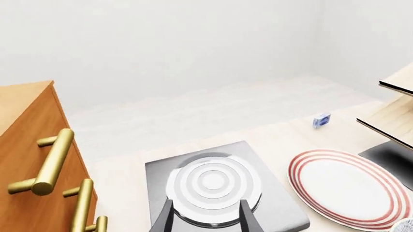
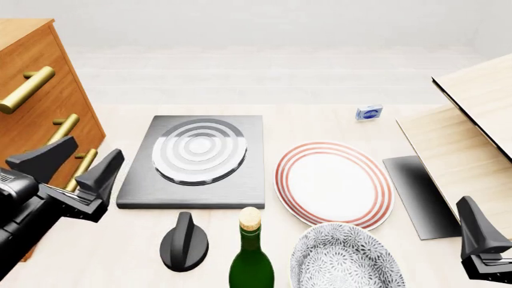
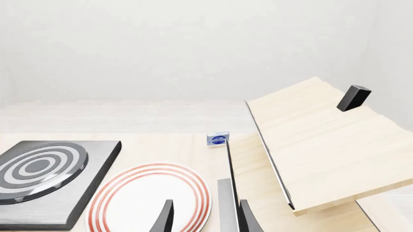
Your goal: Turn on the stove.
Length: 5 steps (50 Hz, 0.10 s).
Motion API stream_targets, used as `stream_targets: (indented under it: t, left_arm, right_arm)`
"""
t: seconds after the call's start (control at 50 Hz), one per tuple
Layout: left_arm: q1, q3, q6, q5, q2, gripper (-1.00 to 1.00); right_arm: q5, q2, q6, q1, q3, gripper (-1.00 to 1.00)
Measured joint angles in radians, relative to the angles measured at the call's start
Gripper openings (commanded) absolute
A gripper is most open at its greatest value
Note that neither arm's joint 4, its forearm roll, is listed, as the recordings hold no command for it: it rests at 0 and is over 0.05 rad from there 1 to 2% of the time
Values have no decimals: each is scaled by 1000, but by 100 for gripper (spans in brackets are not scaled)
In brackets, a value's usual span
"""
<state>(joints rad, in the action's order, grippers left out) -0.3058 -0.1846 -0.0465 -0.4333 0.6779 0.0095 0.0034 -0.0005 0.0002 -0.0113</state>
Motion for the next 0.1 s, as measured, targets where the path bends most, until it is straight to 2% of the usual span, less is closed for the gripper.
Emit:
stream_targets:
  t: [0.1]
  left_arm:
    - [16, 30, 14, -77, 33, 100]
  right_arm:
    - [0, 0, 0, 0, 0, 100]
